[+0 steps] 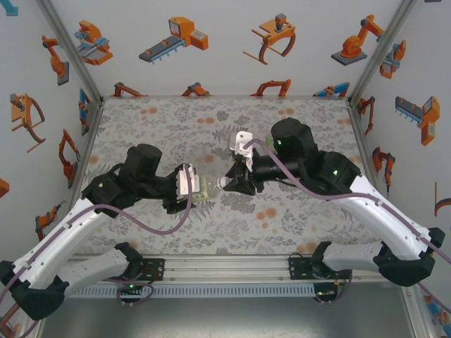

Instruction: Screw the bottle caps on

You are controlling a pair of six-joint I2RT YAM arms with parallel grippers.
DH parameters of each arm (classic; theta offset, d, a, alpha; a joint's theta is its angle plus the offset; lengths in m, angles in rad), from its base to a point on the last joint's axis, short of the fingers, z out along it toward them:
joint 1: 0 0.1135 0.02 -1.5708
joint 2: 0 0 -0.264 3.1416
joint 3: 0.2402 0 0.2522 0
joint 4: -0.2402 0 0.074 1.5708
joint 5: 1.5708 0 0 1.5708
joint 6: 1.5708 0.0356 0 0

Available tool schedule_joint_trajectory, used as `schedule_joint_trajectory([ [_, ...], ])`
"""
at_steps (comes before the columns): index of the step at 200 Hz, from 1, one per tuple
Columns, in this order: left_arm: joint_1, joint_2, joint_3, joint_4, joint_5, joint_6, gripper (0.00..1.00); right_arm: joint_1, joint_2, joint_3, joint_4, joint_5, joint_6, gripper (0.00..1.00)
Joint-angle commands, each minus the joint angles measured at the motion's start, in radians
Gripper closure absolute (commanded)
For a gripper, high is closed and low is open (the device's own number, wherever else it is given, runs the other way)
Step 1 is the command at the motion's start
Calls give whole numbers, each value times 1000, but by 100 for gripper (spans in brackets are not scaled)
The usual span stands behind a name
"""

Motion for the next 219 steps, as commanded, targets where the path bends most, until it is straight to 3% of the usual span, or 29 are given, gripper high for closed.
schedule_joint_trajectory([
  [1, -7, 4, 14, 35, 29, 15, 100, 17, 13, 32, -19, 2, -16, 95],
  [32, -10, 10, 15, 35, 26, 14, 100, 20, 22, 57, -45, 3, -28, 100],
  [139, -11, 13, 23, 41, 42, 14, 100, 38, 64, 74, -90, -1, -22, 100],
  [165, -11, 20, 22, 45, 42, 14, 100, 39, 60, 51, -39, 21, 109, 100],
  [219, -13, 18, 18, 46, 35, 14, 100, 38, 84, 32, 15, 43, 621, 100],
])
